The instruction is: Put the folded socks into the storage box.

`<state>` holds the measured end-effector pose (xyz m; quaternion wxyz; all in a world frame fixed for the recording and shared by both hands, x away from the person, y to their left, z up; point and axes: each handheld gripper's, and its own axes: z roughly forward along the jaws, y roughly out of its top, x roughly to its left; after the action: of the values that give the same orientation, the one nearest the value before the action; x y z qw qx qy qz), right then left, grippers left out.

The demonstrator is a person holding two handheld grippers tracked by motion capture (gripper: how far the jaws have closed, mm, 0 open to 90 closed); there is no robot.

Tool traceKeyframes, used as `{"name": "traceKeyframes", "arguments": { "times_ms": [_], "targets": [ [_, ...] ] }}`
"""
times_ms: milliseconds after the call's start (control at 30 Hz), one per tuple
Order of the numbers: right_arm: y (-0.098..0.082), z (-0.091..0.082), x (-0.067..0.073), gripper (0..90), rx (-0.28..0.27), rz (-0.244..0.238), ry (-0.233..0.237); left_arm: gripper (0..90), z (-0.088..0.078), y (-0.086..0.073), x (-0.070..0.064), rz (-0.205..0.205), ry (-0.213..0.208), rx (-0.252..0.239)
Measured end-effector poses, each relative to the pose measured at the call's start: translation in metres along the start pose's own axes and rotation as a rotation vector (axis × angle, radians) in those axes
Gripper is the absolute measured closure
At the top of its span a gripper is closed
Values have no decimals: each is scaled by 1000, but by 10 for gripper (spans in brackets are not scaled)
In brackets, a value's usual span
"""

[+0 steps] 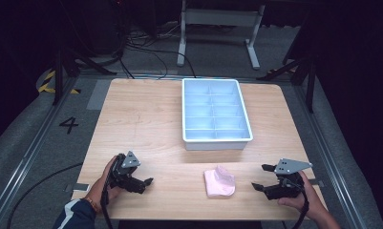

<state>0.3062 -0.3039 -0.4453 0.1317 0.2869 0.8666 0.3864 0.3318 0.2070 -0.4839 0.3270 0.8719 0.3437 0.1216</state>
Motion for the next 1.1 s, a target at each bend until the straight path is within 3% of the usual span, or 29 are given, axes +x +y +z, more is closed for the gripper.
{"name": "traceKeyframes", "arguments": {
  "times_ms": [400,1100],
  "targets": [
    [15,13,14,222,6,-14,31,1,0,0,0,-1,-1,0],
    [48,55,47,218,53,-105,101,1,0,0,0,0,1,0]
  ]
}}
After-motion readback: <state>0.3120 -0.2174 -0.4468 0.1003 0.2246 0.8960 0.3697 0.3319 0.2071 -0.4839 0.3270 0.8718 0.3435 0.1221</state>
